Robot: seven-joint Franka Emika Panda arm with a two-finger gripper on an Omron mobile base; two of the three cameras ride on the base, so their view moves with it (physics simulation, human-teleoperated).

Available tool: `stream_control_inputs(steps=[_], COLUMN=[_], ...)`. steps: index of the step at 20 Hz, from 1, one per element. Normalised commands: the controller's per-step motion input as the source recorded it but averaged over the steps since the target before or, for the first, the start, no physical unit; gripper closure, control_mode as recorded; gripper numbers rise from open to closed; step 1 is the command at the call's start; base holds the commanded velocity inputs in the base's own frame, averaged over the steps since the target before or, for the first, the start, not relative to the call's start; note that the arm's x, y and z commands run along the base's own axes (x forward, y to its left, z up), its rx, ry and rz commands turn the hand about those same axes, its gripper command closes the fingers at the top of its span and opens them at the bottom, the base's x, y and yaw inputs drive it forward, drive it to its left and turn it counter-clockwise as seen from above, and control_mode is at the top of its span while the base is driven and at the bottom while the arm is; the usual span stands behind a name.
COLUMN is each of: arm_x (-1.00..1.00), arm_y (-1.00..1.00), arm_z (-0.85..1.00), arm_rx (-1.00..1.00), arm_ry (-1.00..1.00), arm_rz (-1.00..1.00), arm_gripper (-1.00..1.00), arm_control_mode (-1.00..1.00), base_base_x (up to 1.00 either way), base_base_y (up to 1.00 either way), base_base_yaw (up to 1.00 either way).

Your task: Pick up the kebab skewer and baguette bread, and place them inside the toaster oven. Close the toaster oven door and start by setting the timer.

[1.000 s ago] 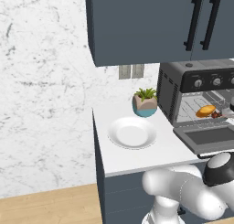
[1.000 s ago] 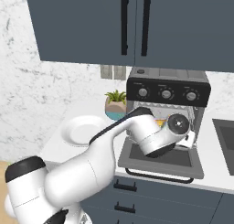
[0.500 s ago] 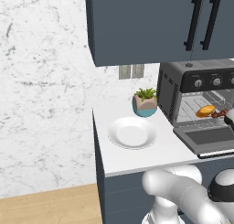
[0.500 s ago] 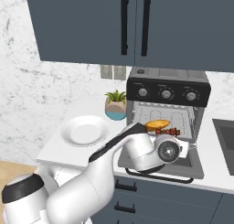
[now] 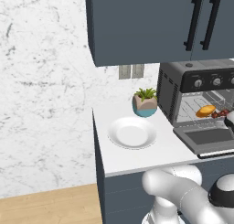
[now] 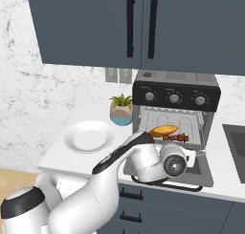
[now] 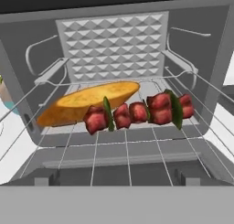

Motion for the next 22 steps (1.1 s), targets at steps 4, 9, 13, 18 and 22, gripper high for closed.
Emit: stream_control_inputs(steps=[4, 9, 13, 18, 22], arm_x=[-0.12, -0.01, 0.04, 0.11, 0.06], arm_y=[-0.01, 0.0, 0.0, -0.05, -0.07], arm_z=[-0.04, -0.19, -0.06, 0.0, 0.0], arm_rx=[-0.04, -0.09, -0.04, 0.09, 0.14], arm_ry=[-0.01, -0.06, -0.06, 0.0, 0.0], arm_rz=[0.13, 0.18, 0.14, -0.01, -0.06], arm_gripper=[-1.0, -1.0, -1.0, -1.0, -1.0], arm_control_mode=[-1.0, -1.0, -1.0, -1.0, -1.0], base_base_x=[0.0, 0.0, 0.0, 0.0, 0.0], base_base_y=[0.0, 0.0, 0.0, 0.0, 0.0], base_base_yaw=[0.0, 0.0, 0.0, 0.0, 0.0])
